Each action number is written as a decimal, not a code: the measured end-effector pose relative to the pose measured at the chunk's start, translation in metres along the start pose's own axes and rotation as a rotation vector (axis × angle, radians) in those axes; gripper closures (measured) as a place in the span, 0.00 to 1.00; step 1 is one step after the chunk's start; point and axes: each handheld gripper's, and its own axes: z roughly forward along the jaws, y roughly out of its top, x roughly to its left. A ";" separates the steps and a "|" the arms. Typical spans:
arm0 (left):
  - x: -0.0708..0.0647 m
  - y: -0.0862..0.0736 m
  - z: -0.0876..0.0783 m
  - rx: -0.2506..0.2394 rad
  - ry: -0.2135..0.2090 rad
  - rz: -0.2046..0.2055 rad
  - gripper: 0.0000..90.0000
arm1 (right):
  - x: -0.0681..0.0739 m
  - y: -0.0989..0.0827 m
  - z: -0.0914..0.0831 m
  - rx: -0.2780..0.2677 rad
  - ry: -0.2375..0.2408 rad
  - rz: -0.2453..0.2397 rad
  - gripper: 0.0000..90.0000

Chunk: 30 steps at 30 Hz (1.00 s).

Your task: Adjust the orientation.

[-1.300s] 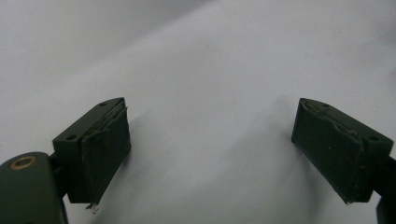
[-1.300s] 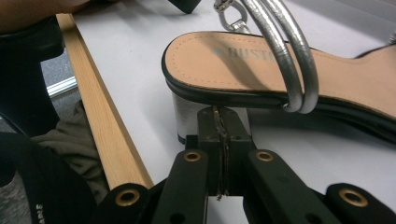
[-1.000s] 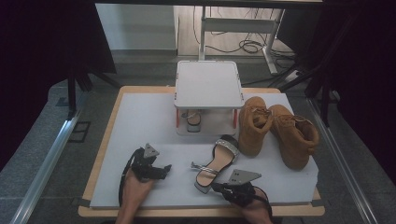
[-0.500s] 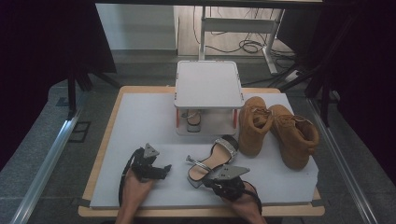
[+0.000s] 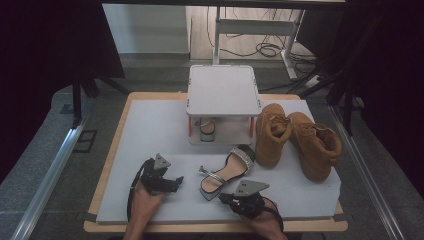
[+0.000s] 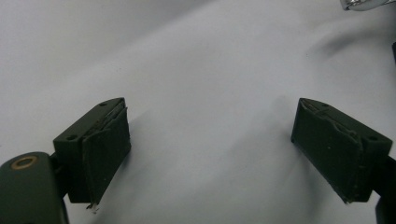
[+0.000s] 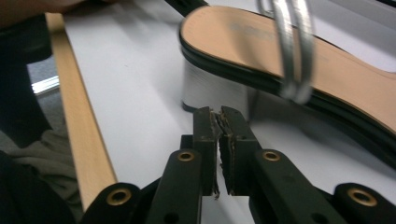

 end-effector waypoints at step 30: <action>-0.001 0.000 0.000 0.000 -0.005 0.005 0.15 | -0.063 -0.040 -0.060 0.033 -0.316 0.178 0.45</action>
